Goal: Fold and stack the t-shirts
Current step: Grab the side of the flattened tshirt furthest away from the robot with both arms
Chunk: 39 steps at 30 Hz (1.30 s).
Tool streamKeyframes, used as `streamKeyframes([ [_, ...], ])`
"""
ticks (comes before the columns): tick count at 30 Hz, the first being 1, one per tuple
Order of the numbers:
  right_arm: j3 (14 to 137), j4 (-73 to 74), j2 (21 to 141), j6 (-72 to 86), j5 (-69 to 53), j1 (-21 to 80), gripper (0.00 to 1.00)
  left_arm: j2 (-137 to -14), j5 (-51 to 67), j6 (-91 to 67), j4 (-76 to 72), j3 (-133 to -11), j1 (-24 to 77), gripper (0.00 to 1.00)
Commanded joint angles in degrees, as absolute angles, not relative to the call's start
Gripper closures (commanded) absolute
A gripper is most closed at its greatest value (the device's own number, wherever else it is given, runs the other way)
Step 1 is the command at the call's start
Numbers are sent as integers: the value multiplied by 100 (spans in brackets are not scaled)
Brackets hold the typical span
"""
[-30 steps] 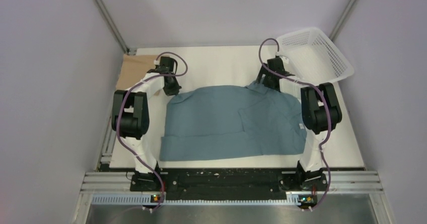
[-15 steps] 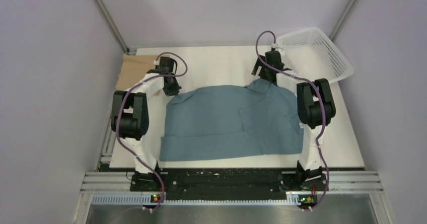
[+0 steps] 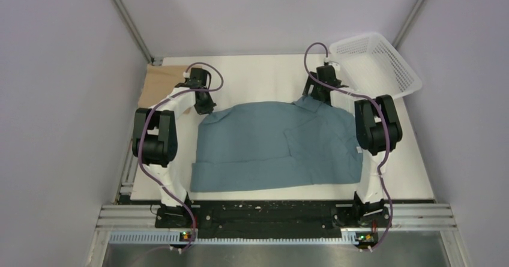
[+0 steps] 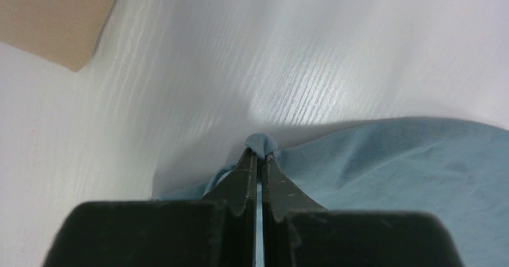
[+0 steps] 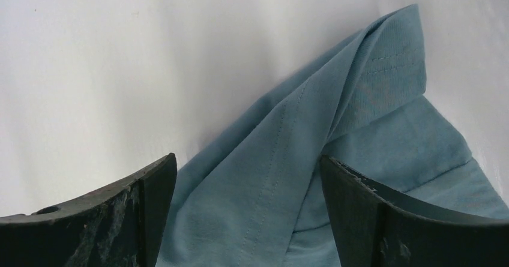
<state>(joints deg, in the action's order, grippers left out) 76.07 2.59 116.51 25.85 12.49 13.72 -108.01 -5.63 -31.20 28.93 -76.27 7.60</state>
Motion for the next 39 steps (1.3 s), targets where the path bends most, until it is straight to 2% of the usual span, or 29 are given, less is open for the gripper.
streamKeyframes([
  [1,7657,79,11453,2376,1164,1359,13,-10589,-618,-3138,2825,-7655,765,100],
  [9,8113,51,11999,2572,630,1354,14,-10591,-712,-3138,2860,-7647,756,100],
  [18,7948,-1343,11928,2955,-465,1371,23,-10535,-707,-3146,2867,-7662,756,100],
  [24,8066,-1065,12175,3037,-320,1371,25,-10519,-727,-3128,2874,-7652,756,100],
  [30,7775,-487,11962,2626,521,1369,28,-10534,-748,-3134,2874,-7663,756,100],
  [33,7594,-584,11903,2515,385,1371,35,-10535,-715,-3146,2849,-7676,756,100],
  [35,7635,-636,11917,2509,329,1368,50,-10537,-727,-3155,2843,-7687,756,100],
  [37,7789,-491,11894,2521,355,1371,74,-10524,-755,-3182,2860,-7704,756,100],
  [39,7899,-353,11755,2540,410,1371,87,-10464,-764,-3225,2853,-7680,756,100],
])
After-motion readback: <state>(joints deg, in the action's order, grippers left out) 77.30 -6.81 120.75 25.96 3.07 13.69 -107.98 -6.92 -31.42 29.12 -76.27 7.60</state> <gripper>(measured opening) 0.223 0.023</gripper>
